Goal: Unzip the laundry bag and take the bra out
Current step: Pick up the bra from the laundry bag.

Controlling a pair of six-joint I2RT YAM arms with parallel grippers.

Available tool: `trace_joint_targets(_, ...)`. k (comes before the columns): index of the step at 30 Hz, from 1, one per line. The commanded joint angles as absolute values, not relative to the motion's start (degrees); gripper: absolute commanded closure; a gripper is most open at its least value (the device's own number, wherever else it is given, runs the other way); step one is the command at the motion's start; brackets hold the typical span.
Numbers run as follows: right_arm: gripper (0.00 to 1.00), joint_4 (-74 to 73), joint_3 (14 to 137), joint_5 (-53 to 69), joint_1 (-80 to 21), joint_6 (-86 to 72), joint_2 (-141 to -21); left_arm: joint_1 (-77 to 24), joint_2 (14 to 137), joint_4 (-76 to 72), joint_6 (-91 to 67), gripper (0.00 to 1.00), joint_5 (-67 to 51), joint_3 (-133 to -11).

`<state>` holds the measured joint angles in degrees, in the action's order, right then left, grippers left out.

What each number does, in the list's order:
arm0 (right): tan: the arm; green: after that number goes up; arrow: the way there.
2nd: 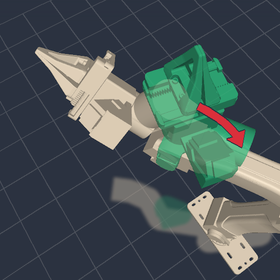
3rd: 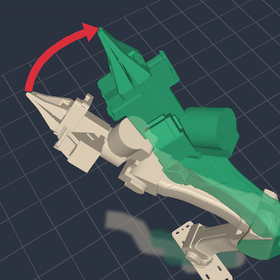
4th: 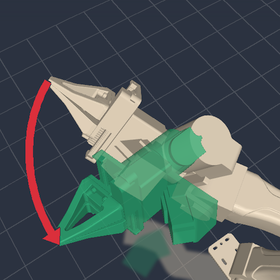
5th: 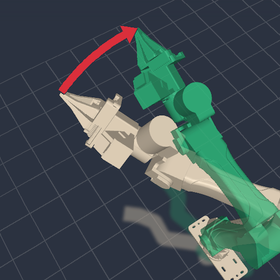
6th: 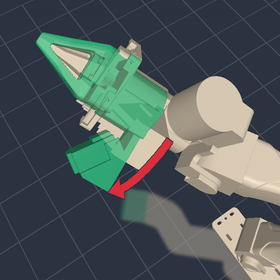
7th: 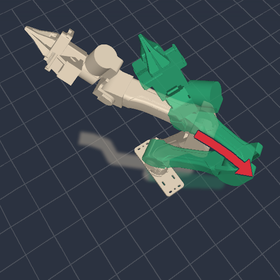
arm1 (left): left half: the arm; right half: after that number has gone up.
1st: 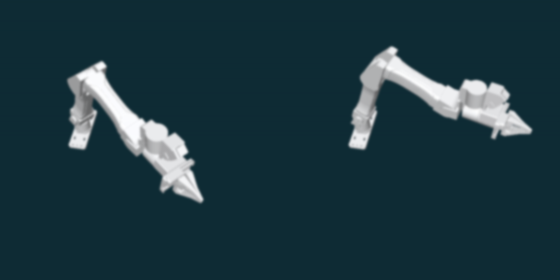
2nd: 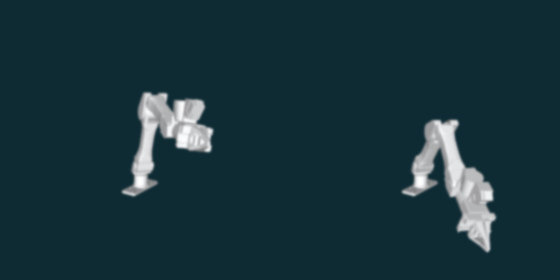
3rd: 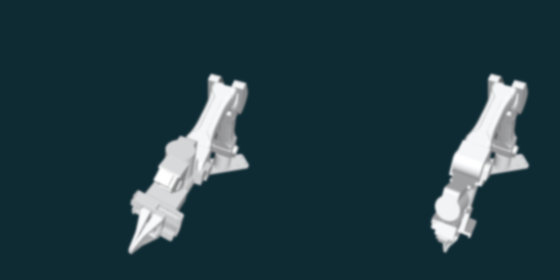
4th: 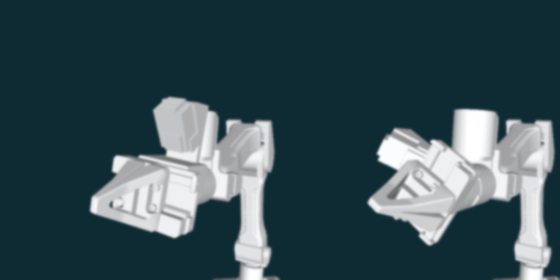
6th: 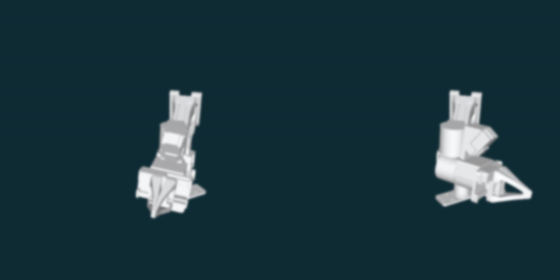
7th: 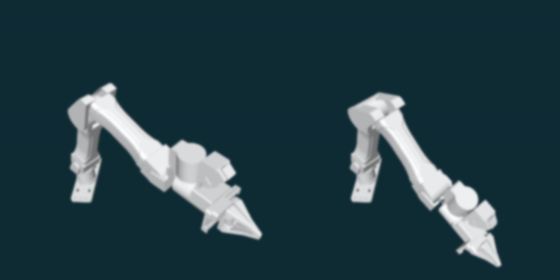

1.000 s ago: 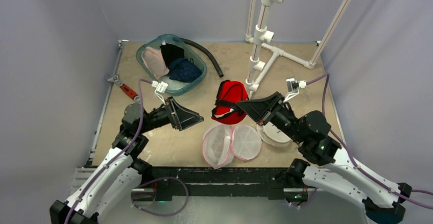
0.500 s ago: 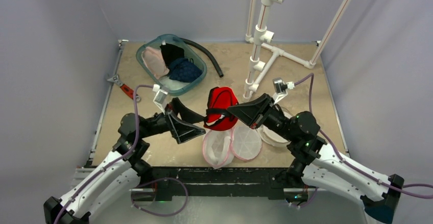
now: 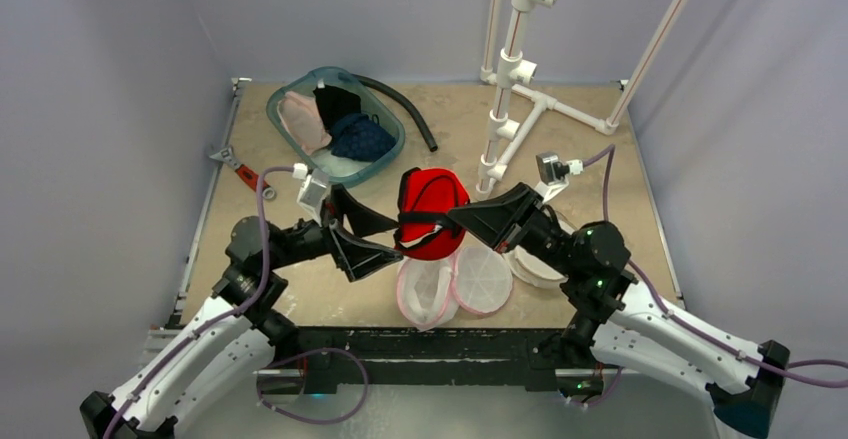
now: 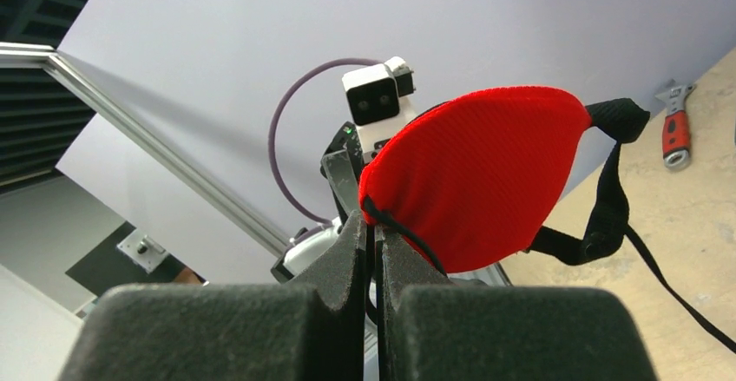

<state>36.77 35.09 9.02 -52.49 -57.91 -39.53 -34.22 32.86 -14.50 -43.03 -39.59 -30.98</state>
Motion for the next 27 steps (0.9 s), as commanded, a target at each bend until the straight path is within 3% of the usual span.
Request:
trace_joint_targets(1, 1.0, 42.1, 33.7, 8.6, -52.3, -59.9, -39.4, -34.7, 34.4, -25.6, -49.6, 0.12, -42.9, -30.5)
trace_joint_targets(14, 1.0, 50.8, 29.2, 6.9, -52.1, -67.6, -41.9, -36.9, 33.3, -22.9, -45.7, 0.2, -42.1, -29.8)
trace_joint_targets(20, 1.0, 54.2, 30.2, 7.7, -52.1, -69.2, -43.9, -36.9, 32.4, -9.9, -36.2, 0.1, -38.2, -31.3)
trace_joint_targets(27, 1.0, 53.7, 32.0, 7.1, -52.0, -68.4, -44.5, -36.9, 32.4, -11.3, -36.9, 0.12, -38.4, -30.3)
